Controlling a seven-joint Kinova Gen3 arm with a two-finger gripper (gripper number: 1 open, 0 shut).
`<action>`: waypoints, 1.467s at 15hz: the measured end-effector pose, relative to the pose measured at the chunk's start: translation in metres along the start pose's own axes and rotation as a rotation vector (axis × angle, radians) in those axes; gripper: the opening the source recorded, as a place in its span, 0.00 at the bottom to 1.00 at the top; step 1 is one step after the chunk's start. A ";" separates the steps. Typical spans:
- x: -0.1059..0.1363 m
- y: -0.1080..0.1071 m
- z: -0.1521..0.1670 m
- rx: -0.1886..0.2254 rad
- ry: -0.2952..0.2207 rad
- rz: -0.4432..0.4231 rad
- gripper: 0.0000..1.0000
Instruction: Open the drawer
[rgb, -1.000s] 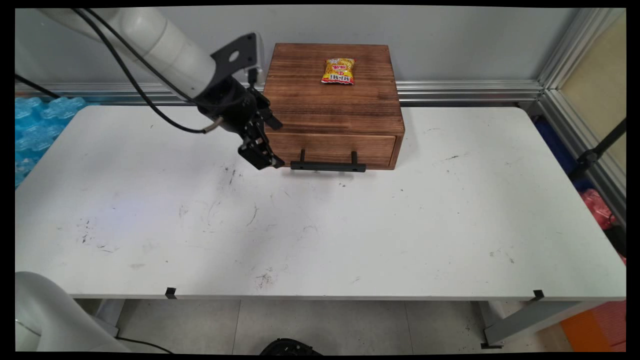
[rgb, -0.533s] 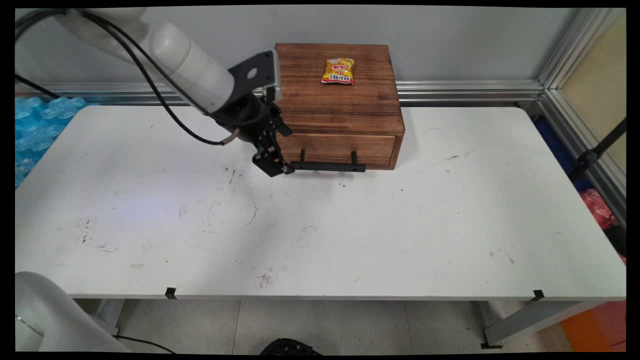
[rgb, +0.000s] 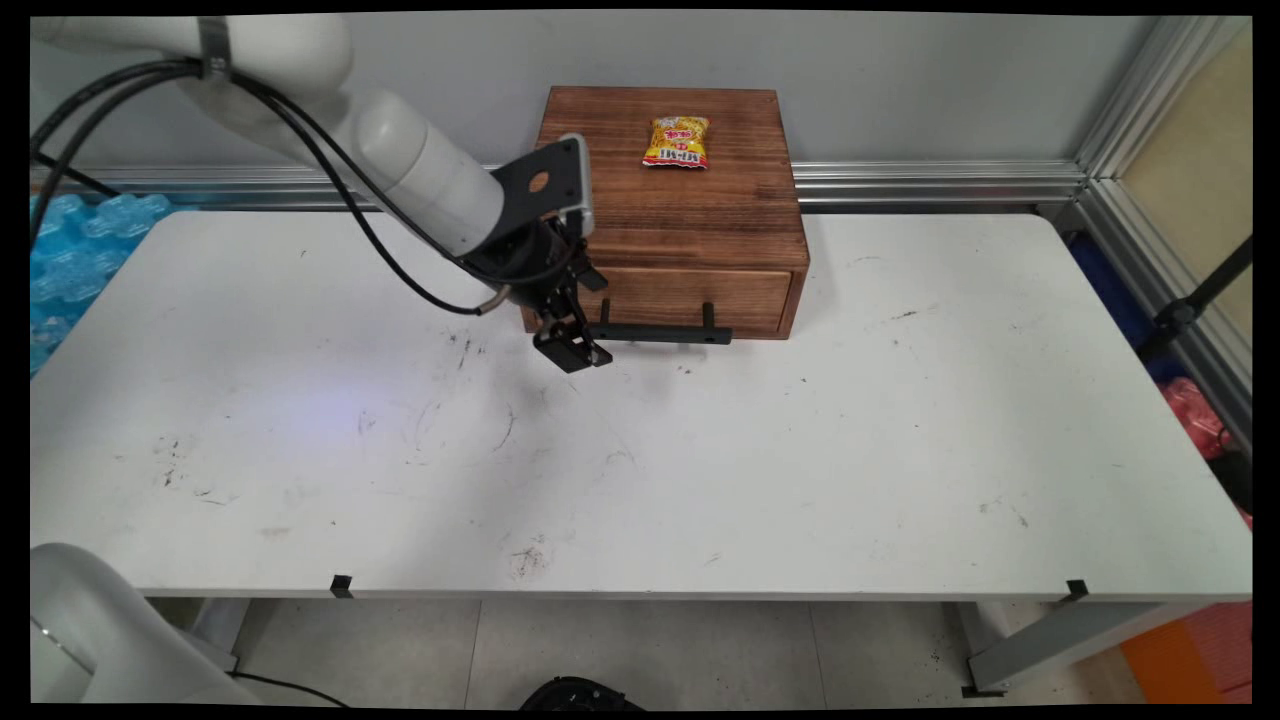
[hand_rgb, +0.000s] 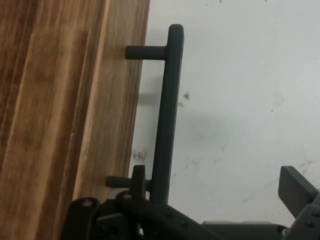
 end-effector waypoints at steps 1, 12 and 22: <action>0.000 0.000 0.004 0.000 0.002 0.003 1.00; -0.003 -0.001 0.040 -0.006 0.015 0.033 1.00; -0.010 -0.004 0.065 -0.011 0.019 0.054 1.00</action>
